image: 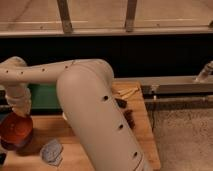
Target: Stack bowls on top of each other
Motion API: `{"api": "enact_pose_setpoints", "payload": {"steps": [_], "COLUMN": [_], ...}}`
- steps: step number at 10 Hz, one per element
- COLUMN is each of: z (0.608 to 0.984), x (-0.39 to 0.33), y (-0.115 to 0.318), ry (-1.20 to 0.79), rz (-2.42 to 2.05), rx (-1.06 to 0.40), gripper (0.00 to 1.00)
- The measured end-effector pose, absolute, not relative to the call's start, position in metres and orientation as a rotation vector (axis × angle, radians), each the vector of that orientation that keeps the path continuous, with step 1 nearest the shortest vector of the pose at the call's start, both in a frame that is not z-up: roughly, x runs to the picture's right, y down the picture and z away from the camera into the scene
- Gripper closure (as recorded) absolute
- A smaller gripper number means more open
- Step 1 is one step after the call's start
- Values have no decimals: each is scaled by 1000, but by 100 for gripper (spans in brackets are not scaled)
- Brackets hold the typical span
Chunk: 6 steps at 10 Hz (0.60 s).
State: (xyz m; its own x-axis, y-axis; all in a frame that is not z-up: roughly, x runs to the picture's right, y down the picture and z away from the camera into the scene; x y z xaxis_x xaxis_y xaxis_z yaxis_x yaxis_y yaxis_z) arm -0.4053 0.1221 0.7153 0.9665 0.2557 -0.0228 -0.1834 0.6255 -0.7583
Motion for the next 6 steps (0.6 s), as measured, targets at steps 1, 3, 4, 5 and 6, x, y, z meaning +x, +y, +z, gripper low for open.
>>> {"api": "enact_pose_setpoints", "payload": {"steps": [1,3,4,5,6], "z": [718,720,723,729,733], "x": [-407,-416,-418,-419,-423], "y": [122,125,126,128,132], "ry": [-101,-136,-153,-164,-173], "rz": [244,223,218,215,209], "rx": [-860,-866,-872,-883,-897], "gripper": [100,100,100,100,100]}}
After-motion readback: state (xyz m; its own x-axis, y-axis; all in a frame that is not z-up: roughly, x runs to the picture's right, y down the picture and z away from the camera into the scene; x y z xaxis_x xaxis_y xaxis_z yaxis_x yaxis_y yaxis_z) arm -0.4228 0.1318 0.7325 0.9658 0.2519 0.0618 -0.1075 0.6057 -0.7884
